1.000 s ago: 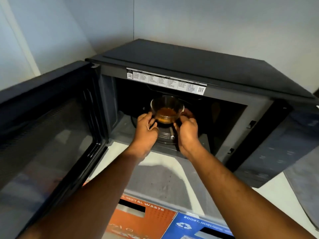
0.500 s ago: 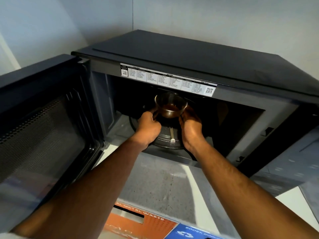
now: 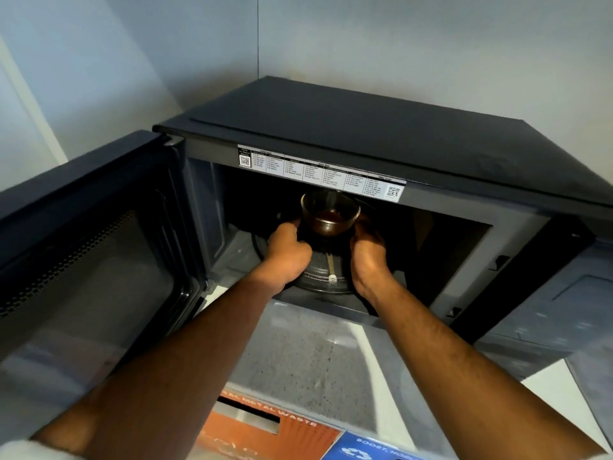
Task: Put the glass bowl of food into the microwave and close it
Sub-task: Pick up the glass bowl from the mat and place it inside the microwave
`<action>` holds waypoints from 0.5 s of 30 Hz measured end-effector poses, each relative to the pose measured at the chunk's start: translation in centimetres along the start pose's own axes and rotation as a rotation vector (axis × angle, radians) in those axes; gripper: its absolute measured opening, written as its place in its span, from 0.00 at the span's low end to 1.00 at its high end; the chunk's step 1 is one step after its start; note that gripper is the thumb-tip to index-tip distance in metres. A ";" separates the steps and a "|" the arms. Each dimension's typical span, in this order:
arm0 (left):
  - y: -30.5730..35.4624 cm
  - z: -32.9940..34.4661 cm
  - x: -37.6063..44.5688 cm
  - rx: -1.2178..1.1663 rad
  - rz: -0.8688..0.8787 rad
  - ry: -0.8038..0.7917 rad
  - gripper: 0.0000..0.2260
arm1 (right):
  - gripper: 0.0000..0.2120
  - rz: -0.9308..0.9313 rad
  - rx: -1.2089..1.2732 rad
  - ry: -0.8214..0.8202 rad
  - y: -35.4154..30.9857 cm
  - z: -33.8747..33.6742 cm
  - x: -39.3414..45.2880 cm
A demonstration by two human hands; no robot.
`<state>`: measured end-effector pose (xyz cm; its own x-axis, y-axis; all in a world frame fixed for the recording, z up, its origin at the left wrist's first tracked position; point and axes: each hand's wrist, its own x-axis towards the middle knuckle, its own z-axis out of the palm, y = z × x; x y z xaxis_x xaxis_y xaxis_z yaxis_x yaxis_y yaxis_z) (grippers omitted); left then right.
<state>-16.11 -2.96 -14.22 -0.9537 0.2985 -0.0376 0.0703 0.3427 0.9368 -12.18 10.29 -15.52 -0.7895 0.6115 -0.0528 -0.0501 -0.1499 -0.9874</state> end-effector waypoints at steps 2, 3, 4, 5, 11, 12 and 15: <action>0.5 -0.6 -0.9 -0.001 -0.020 0.013 0.29 | 0.13 0.035 -0.013 0.023 -0.2 -0.3 -0.6; 1.1 -1.1 -1.7 -0.006 -0.026 0.012 0.29 | 0.15 0.061 -0.015 0.040 -0.8 -0.5 -1.2; 1.2 -1.3 -2.3 -0.010 -0.035 0.005 0.28 | 0.15 0.089 -0.026 0.054 -0.8 -0.6 -1.6; 1.5 -1.5 -3.1 -0.015 -0.043 -0.001 0.28 | 0.14 0.107 -0.046 0.062 -1.0 -0.7 -2.3; 4.9 -3.8 -11.5 -0.041 -0.092 0.026 0.33 | 0.20 0.085 -0.180 0.048 -4.3 -1.9 -10.6; 5.4 -4.3 -12.9 -0.032 -0.080 0.023 0.32 | 0.22 0.079 -0.197 0.038 -5.0 -2.4 -12.0; 7.0 -6.2 -17.1 0.089 -0.022 0.019 0.31 | 0.21 0.062 -0.247 0.019 -7.7 -3.9 -16.0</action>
<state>-1.15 -11.19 -4.82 -0.9606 0.2733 -0.0507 0.0740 0.4272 0.9011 3.15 4.67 -7.68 -0.7748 0.6216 -0.1154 0.1511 0.0049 -0.9885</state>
